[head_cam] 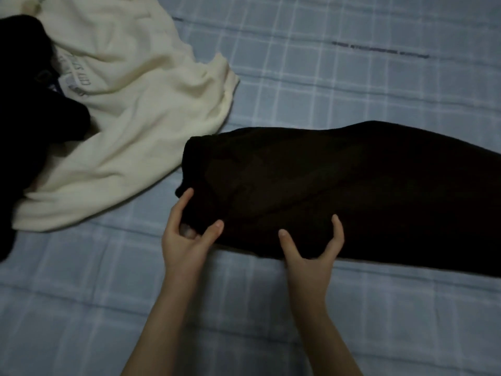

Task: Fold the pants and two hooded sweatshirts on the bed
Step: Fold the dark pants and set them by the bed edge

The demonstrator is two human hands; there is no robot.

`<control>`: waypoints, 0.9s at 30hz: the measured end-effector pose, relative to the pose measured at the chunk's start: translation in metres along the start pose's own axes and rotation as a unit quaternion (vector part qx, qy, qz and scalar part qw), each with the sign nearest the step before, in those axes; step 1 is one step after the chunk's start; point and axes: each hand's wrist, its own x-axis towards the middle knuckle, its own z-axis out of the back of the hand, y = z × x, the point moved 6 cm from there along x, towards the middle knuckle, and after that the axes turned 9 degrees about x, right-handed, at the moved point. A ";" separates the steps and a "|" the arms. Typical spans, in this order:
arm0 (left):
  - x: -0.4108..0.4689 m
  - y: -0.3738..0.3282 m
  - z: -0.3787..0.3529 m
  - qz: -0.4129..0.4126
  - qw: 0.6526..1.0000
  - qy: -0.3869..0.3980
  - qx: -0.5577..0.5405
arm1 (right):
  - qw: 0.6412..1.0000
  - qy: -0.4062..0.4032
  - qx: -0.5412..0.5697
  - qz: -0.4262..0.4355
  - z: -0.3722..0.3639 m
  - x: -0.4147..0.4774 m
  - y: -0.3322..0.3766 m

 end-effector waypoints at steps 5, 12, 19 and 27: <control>0.004 -0.004 -0.002 -0.014 1.000 0.024 -0.012 | 0.999 -0.026 0.014 -0.022 -0.002 -0.005 0.001; 0.008 -0.019 0.052 -0.060 0.998 -0.021 -0.009 | 0.997 0.032 0.064 -0.020 -0.033 -0.036 -0.005; -0.008 0.023 0.048 0.031 0.999 -0.030 -0.014 | 1.000 0.018 0.021 0.006 -0.043 -0.047 -0.034; -0.036 0.022 0.010 0.010 0.987 -0.046 0.152 | 0.999 0.032 -0.013 0.005 -0.043 -0.047 -0.033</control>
